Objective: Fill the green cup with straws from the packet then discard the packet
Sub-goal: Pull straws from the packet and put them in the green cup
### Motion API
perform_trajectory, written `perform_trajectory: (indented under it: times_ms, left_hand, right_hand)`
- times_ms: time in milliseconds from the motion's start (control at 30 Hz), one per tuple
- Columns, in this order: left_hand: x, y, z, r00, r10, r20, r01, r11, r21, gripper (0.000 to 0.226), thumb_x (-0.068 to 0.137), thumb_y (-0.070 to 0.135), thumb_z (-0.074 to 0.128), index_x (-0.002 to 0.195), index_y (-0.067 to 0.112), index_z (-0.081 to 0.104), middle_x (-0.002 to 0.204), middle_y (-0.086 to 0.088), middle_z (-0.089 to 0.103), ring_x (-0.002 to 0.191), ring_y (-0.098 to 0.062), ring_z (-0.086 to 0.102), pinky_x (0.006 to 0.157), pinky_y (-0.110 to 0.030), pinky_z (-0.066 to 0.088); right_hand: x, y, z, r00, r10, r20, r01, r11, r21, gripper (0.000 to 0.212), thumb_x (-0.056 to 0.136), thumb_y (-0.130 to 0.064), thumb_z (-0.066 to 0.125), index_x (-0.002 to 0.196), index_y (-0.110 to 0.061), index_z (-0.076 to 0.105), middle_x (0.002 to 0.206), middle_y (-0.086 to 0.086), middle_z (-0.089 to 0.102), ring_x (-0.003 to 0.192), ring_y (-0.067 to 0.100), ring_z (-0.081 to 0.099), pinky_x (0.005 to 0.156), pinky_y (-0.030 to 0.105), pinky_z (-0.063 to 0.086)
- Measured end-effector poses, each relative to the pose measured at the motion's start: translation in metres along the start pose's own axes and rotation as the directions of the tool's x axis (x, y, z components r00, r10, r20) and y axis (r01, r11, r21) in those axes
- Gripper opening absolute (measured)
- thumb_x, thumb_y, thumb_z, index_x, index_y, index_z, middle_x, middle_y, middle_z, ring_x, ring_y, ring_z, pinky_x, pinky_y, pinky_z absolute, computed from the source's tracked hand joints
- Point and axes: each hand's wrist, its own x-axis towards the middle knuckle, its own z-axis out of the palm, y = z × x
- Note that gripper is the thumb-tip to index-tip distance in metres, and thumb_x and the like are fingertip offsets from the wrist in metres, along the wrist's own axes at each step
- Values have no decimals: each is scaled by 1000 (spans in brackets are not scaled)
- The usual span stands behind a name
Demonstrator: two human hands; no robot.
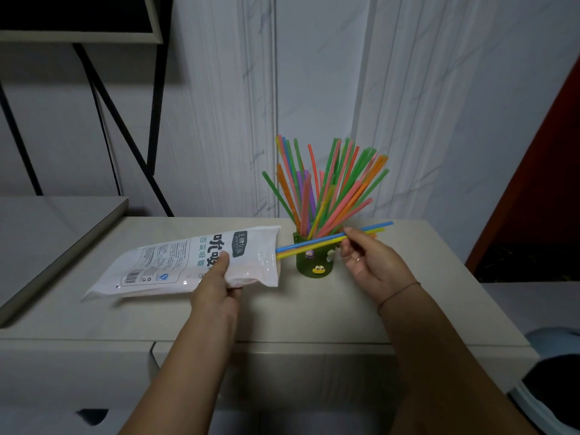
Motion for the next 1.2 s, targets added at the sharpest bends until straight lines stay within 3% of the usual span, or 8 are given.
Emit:
perform_trajectory:
  times_ms: [167,267,367,533,767,967,1100,1200]
  left_hand:
    - [-5,-7,2,1000,-10,0,10,1000,3,42,84,-2,66,122,13,55,124,-7,65,81,-16,66,76,-36,55]
    - [-7,-12,4,1000,-22,3,22,1000,17,37,83,-2,66,114,14,55,123,-8,65,81,-17,65,81,-38,54]
    - [-9,-14,6,999,-32,4,32,999,16,35,84,-3,65,110,16,54,121,-8,65,83,-19,66,76,-40,58]
    - [-6,-7,6,1000,-30,1,30,1000,-4,41,85,-3,63,122,13,56,125,-7,64,79,-15,65,57,-32,57]
    - [-3,-2,5,999,-33,-2,33,999,-20,46,86,-2,62,130,12,54,127,-7,63,77,-14,64,50,-29,56]
    - [-5,-2,7,999,-48,-8,47,999,-12,45,86,-2,63,127,13,54,126,-7,64,102,-20,65,58,-31,57]
    - [-7,-2,7,998,-63,7,63,998,12,46,85,0,65,128,14,54,123,-5,65,97,-18,65,70,-33,58]
    - [-7,-2,8,996,-86,34,85,996,4,42,84,1,67,122,15,57,114,-4,67,88,-16,67,57,-29,60]
  right_hand:
    - [-5,18,11,995,47,86,-44,999,-28,9,87,1,58,78,0,62,58,6,65,44,6,57,44,13,48]
    - [-8,33,17,991,68,113,-57,993,-101,7,87,2,58,81,-1,61,67,7,61,54,9,56,47,14,49]
    - [-9,40,19,994,52,99,-37,989,-146,7,87,3,58,82,-1,61,73,9,60,61,13,56,49,15,51]
    - [-3,18,13,992,-129,2,126,966,-226,5,89,0,57,87,3,60,62,10,55,41,5,57,45,15,50]
    - [6,-20,-6,925,-368,-97,323,894,-311,10,88,-4,59,78,-3,60,65,9,55,42,3,58,50,14,52]
    - [15,-31,-13,843,-530,-91,446,784,-431,11,90,-9,59,94,2,59,65,7,56,43,2,58,53,12,53]
    - [25,-29,-7,818,-576,19,462,636,-618,7,89,-10,59,88,-3,61,63,6,60,43,2,59,53,13,54]
    - [34,-17,-3,859,-502,98,393,524,-756,12,89,-11,59,78,-6,62,62,5,62,47,6,61,61,23,56]
